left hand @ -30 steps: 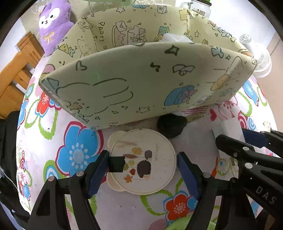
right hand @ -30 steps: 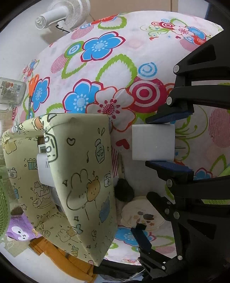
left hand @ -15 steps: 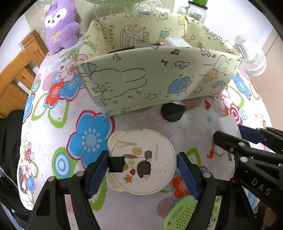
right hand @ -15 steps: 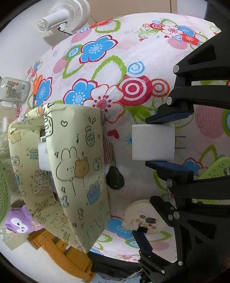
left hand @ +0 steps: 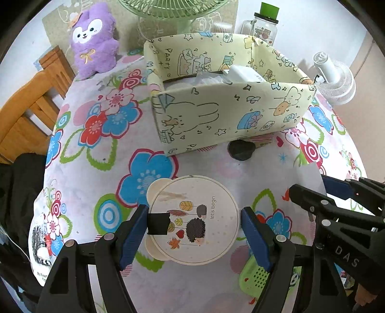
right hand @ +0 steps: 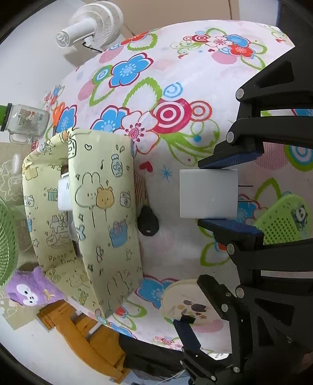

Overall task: Organize rigid objects
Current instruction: 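Lift the coaster and white adapter with both tools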

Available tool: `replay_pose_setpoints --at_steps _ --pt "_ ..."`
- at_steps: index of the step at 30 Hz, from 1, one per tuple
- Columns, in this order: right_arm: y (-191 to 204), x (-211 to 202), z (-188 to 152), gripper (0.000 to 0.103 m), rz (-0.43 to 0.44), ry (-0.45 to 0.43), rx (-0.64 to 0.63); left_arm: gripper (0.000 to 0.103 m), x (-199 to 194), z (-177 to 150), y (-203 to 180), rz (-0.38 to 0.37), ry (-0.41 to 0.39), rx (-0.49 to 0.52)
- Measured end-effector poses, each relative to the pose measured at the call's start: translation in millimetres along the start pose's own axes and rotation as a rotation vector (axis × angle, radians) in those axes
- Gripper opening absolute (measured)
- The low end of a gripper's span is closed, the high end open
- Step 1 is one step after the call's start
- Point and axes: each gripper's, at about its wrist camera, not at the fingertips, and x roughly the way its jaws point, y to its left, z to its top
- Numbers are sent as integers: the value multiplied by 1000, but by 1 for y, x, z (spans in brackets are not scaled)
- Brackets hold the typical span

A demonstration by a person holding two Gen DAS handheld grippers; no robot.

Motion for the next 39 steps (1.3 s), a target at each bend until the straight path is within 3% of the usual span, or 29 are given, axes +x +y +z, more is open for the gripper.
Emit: replay_pose_setpoints --at_steps 8,39 --pt "11 -20 -7 43 -14 -19 12 79 -19 -4 7 -16 -9 15" --pt "32 -123 -12 43 -68 -210 15 79 -116 0 10 -54 -220 21"
